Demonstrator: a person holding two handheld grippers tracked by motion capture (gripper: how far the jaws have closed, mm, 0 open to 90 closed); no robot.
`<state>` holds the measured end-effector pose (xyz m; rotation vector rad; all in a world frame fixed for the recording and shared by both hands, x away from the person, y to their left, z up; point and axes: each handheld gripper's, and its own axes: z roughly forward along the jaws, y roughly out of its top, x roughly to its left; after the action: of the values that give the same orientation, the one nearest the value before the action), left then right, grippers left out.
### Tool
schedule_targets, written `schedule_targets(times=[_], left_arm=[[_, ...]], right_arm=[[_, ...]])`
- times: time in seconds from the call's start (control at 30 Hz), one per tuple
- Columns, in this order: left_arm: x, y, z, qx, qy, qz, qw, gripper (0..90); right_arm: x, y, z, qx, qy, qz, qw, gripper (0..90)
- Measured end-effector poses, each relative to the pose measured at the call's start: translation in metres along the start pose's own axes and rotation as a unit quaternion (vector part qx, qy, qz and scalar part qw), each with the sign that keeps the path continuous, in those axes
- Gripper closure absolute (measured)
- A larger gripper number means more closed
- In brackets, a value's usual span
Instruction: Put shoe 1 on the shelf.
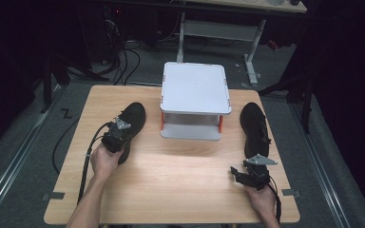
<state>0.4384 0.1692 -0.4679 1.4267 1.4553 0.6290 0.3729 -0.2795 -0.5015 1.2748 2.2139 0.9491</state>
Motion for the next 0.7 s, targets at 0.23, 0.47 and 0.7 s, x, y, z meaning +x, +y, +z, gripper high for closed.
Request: schedule_targets(times=[0.23, 0.47, 0.7], left_arm=[[0.000, 0.001, -0.017, -0.009, -0.011, -0.019, 0.9997, 84.0], [-0.006, -0.001, -0.036, -0.018, -0.026, -0.028, 0.9991, 84.1], [-0.020, -0.003, -0.053, -0.024, -0.050, -0.018, 0.9983, 84.0]], right_arm=[[0.001, 0.000, 0.000, 0.000, 0.003, -0.002, 1.0000, 36.1], [0.000, 0.000, -0.001, -0.003, 0.000, 0.001, 1.0000, 44.5], [0.003, -0.004, -0.005, -0.012, -0.002, -0.007, 0.9999, 60.1]])
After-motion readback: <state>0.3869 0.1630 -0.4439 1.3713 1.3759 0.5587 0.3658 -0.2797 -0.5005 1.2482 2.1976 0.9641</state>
